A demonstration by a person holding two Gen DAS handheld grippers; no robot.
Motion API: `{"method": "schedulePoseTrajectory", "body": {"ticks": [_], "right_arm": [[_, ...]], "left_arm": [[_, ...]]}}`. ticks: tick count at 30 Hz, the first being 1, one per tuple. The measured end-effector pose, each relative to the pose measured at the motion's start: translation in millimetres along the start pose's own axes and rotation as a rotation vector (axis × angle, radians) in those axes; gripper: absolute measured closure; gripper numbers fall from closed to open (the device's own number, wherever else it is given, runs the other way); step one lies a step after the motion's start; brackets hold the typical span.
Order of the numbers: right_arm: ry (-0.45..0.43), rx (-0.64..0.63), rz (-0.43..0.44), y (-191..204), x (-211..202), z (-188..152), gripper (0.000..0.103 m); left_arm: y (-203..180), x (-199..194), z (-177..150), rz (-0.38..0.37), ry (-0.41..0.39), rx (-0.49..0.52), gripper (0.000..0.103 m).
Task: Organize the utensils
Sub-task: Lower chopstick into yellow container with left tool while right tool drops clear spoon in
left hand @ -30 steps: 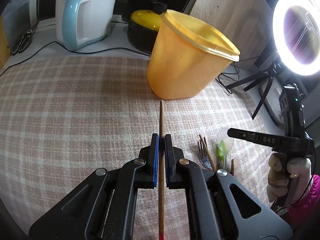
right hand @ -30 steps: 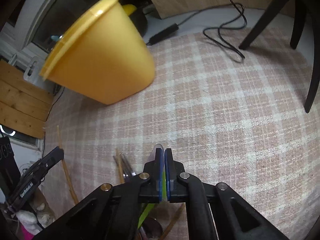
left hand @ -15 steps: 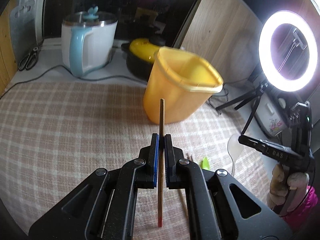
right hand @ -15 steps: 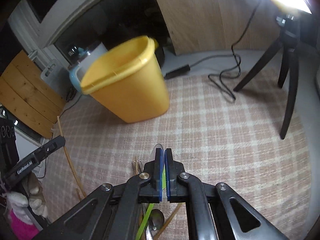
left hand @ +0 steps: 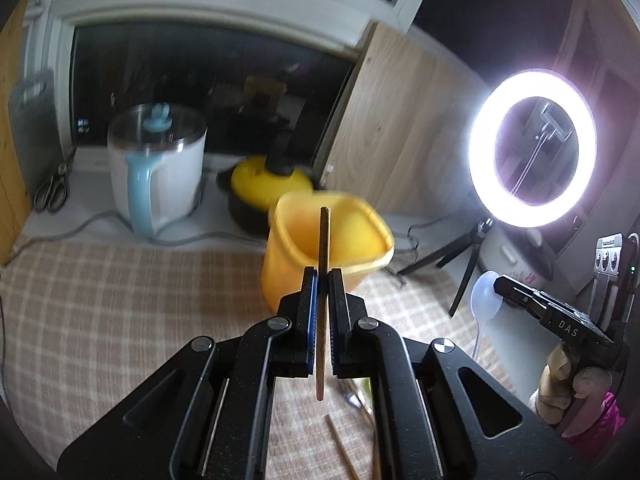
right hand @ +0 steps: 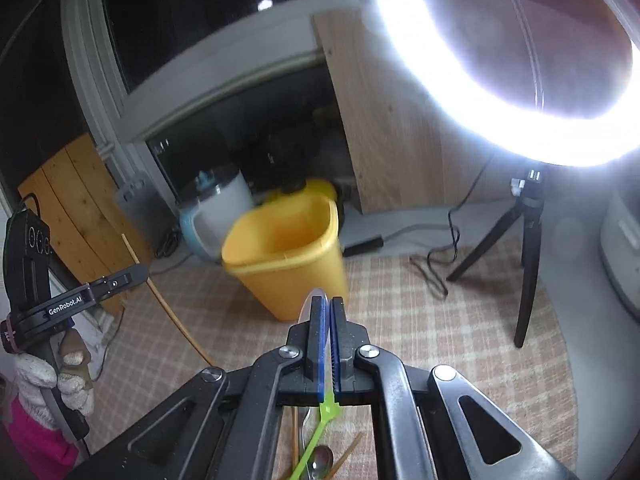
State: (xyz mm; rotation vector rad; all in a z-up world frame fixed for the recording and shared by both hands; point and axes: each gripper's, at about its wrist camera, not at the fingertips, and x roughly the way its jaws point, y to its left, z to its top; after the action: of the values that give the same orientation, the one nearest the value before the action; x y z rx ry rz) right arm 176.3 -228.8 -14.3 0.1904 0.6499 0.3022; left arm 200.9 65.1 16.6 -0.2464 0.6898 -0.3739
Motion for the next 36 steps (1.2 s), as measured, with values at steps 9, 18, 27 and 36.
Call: {"method": "schedulePoseTrajectory", "body": {"ticks": [9, 18, 27, 36], "right_arm": [[-0.171, -0.102, -0.087, 28, -10, 43, 0.103], [-0.285, -0.21, -0.197, 55, 20, 82, 0.103], [-0.309, -0.25, -0.246, 68, 57, 99, 0.103], [-0.286, -0.246, -0.302, 59, 93, 101, 0.103]], "left_arm": [[-20, -18, 52, -0.015, -0.121, 0.069, 0.1], [-27, 3, 90, 0.066, -0.184, 0.087, 0.1], [-11, 14, 103, 0.082, -0.19, 0.012, 0.1], [-9, 18, 110, 0.095, -0.198, -0.001, 0.1]]}}
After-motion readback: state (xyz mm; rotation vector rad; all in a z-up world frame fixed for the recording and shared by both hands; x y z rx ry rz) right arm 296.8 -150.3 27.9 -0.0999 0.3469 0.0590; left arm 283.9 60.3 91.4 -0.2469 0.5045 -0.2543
